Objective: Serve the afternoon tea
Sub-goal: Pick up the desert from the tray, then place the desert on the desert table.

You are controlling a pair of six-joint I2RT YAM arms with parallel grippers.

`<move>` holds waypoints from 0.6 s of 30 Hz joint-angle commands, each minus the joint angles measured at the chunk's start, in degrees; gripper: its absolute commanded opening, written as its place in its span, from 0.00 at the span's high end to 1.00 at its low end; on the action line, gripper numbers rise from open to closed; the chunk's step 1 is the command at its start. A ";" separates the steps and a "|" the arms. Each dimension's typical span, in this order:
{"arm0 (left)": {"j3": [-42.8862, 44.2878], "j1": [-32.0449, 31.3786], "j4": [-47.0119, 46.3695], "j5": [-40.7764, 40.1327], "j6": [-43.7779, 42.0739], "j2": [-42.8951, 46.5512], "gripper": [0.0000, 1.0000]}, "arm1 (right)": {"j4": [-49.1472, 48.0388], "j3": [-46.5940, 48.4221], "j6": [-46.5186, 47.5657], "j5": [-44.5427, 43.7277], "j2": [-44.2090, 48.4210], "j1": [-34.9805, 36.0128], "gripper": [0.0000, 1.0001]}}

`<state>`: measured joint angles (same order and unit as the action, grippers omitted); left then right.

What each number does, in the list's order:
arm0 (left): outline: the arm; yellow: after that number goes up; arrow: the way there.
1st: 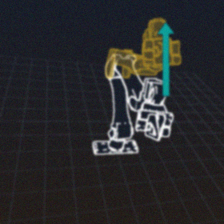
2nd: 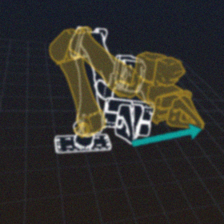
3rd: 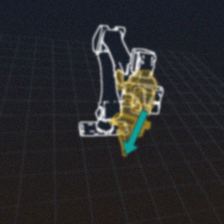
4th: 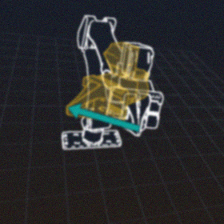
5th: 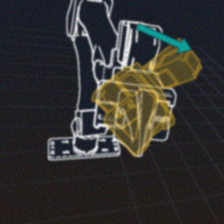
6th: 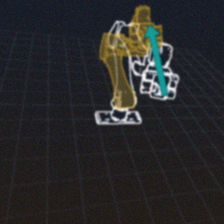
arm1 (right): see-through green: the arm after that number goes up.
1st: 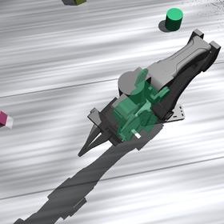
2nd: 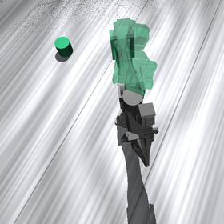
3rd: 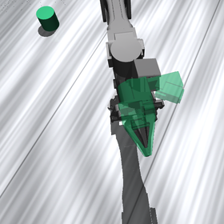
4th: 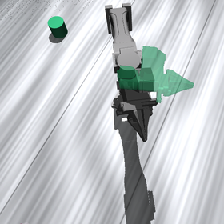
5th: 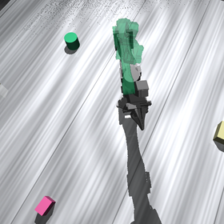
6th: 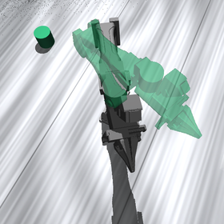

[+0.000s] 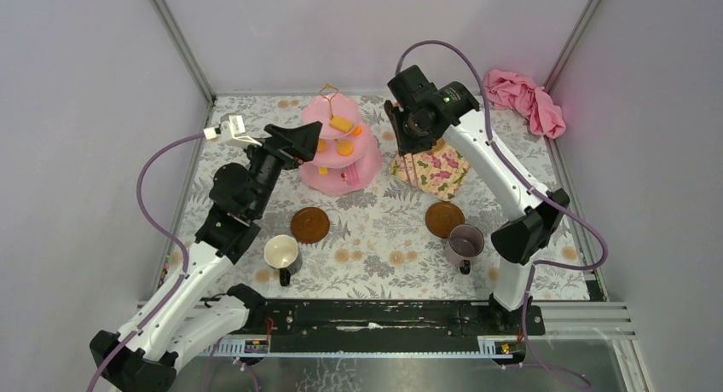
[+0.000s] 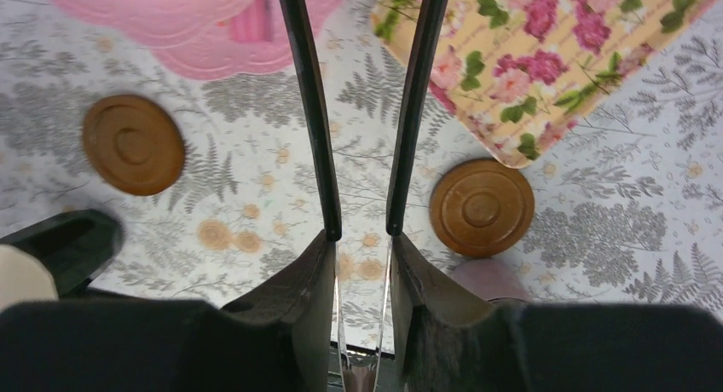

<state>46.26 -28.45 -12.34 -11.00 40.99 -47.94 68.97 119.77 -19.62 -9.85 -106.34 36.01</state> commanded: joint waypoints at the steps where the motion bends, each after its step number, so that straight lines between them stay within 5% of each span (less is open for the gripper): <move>1: 2.00 0.87 1.51 -0.91 -0.96 1.50 0.00 | 4.38 7.59 -3.00 -3.10 1.23 4.24 1.00; 18: 2.13 1.81 4.06 -1.26 -0.56 2.69 0.00 | 2.57 14.50 -7.87 -2.00 -3.26 13.19 1.00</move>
<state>47.16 -27.20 -8.84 -11.05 41.01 -46.06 73.91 131.04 -25.87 -11.90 -108.47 47.99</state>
